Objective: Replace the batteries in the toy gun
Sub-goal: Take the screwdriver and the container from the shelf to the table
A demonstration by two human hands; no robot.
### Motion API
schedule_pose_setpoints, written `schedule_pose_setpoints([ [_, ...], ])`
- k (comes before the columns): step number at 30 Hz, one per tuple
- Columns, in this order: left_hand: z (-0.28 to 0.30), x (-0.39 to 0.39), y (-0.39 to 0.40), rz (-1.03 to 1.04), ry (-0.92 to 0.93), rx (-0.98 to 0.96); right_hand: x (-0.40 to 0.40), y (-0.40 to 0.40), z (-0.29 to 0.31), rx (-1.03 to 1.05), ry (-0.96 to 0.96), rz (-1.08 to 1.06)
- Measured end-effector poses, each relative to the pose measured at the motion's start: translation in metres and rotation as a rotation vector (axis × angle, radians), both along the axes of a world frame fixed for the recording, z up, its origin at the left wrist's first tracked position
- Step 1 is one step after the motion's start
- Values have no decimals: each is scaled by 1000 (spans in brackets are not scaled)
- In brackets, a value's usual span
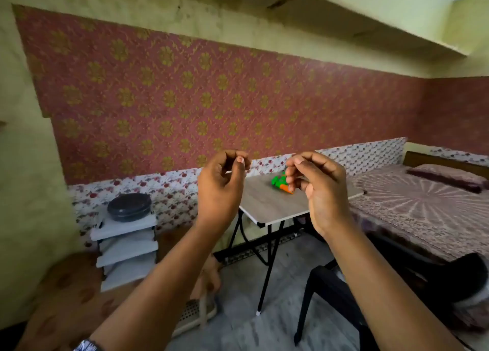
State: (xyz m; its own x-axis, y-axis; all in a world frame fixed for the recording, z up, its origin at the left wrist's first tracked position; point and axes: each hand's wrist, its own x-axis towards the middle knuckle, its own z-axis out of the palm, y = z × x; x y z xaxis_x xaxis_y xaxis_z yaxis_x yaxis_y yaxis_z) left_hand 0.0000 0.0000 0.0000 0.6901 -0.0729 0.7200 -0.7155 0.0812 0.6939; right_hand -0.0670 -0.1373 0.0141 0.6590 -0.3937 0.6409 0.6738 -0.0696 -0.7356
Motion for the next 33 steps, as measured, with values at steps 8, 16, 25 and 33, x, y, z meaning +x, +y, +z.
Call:
schedule_pose_setpoints([
  [8,-49,78,61,116,132,-9,103,43,-57,-65,150,171],
  [16,-87,185,142,234,221,9,227,129,-96,87,270,268],
  [25,-124,291,233,387,315,-25,347,215,-139,155,429,433],
  [33,-175,379,276,542,413,-18,449,240,-182,69,618,505],
])
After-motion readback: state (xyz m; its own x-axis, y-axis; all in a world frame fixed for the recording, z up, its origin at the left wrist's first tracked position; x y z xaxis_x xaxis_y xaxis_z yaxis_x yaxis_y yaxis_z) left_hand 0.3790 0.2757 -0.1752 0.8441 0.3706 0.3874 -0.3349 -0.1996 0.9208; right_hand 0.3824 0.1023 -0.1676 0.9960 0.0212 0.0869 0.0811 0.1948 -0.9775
